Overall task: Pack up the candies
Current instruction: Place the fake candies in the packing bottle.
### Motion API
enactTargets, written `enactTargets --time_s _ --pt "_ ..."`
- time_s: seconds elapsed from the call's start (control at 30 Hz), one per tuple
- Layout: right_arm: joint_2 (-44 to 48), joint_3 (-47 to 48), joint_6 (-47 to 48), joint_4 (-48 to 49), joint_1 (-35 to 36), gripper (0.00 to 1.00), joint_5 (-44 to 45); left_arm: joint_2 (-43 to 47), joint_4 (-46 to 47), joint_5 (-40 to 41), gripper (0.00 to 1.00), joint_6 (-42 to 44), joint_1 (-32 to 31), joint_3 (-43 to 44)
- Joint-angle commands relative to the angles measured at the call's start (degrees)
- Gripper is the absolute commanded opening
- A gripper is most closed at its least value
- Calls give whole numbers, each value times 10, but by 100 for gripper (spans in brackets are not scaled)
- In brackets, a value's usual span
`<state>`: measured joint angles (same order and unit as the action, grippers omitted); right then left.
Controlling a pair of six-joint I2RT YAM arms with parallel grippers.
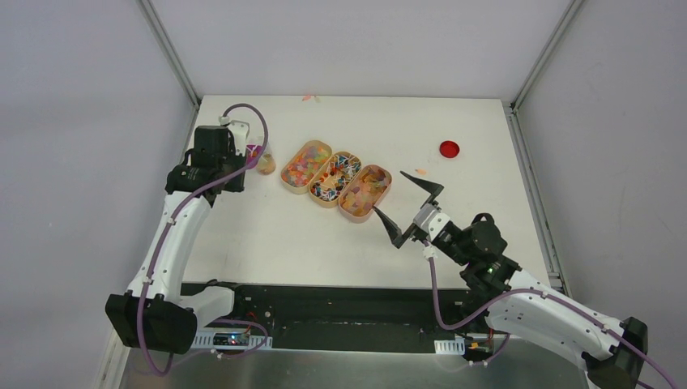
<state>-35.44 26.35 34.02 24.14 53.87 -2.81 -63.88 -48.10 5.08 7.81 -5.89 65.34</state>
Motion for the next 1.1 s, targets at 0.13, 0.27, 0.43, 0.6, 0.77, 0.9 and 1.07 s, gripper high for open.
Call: enactTargets --time_s 0.13,0.27,0.43,0.6,0.77,0.9,1.07 --pt "-5 -1 3 29 -1 99 -4 -13 -23 6 0 -9 5 50" --pt "-4 -2 2 29 -2 99 -4 -16 -37 6 0 -5 5 63" --pt "-2 -3 0 29 -1 99 -7 -39 -65 12 0 -2 5 100" --pt "4 -7 -2 29 -1 99 -7 -52 -82 13 0 -6 5 120" --pt "8 -8 -2 30 -1 99 -6 -72 -100 9 0 -13 5 140" --pt "10 -9 -3 31 -2 99 -6 -88 -119 6 0 -18 4 158" --pt "10 -9 -2 30 -1 99 -6 -101 -137 4 0 -20 4 180"
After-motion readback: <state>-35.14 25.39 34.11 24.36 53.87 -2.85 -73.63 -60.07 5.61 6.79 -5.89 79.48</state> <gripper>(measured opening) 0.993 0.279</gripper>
